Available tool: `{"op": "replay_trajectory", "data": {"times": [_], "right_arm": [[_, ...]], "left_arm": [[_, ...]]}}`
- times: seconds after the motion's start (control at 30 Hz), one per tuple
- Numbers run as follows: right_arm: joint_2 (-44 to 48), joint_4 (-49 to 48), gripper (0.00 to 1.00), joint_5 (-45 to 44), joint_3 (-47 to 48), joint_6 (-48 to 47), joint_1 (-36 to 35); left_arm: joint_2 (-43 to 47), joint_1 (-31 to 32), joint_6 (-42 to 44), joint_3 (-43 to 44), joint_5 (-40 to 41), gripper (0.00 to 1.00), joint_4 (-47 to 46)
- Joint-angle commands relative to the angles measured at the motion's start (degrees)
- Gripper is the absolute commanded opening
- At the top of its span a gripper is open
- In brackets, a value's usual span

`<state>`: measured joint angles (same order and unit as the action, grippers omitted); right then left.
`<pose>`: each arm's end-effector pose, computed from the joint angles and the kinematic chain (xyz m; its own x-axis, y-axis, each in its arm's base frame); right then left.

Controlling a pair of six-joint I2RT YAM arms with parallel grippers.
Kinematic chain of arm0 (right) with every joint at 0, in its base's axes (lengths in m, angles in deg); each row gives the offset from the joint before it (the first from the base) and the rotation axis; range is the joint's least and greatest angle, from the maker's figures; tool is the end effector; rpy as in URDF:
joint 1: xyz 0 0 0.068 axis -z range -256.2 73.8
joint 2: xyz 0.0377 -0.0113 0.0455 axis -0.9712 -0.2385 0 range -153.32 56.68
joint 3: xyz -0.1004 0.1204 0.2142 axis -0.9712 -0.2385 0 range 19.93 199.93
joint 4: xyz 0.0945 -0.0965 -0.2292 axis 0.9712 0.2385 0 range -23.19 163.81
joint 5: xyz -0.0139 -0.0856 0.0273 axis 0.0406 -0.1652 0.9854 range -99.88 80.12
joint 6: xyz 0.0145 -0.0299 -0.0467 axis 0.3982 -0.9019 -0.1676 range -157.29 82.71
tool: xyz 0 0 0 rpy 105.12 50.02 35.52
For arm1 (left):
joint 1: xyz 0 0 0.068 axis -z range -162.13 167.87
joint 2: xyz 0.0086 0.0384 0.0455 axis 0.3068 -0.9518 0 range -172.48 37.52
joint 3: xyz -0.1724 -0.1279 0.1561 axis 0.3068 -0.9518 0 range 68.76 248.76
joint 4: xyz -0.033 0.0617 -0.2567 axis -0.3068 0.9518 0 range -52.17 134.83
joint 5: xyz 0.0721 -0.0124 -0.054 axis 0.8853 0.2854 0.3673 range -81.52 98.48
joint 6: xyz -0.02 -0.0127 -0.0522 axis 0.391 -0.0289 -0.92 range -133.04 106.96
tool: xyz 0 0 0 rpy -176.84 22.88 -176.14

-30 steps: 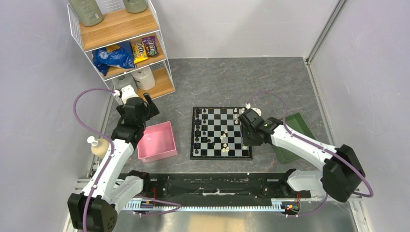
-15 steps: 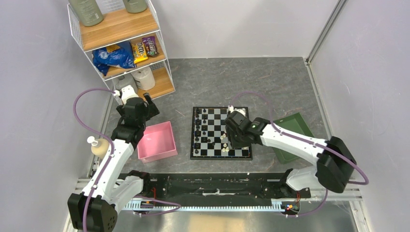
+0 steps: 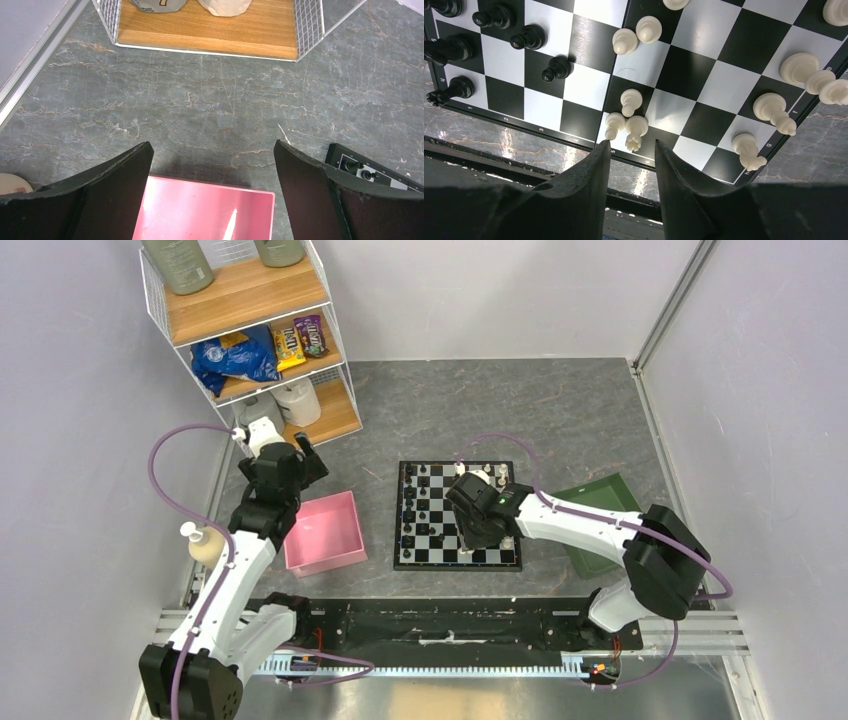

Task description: Set up the chess pieces on the board

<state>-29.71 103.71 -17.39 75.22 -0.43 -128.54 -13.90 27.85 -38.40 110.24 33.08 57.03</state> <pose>0.1824 0.2275 0.1858 -0.9061 -0.2006 -0.3725 -0.2642 0.9560 0.1279 0.2131 -0.0204 0.2758 -0.3474 -0.3344 -0.8761 -0.3866 0.9022 -0.1910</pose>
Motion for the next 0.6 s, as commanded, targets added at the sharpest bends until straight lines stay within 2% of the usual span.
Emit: {"op": "replay_trajectory", "data": {"times": [0.0, 0.2, 0.57], "right_arm": [[-0.8, -0.8, 0.43, -1.9, 1.6, 0.5, -0.2], [-1.0, -0.9, 0.35, -2.0, 1.4, 0.4, -0.2], [-2.2, -1.2, 0.29, -2.1, 2.3, -0.1, -0.2]], "left_arm": [[0.7, -0.2, 0.9, -0.3, 1.8, 1.0, -1.4], [0.5, -0.2, 0.9, -0.4, 1.8, 1.0, -1.6], [0.3, -0.2, 0.9, -0.3, 1.5, 1.0, -1.9]]}}
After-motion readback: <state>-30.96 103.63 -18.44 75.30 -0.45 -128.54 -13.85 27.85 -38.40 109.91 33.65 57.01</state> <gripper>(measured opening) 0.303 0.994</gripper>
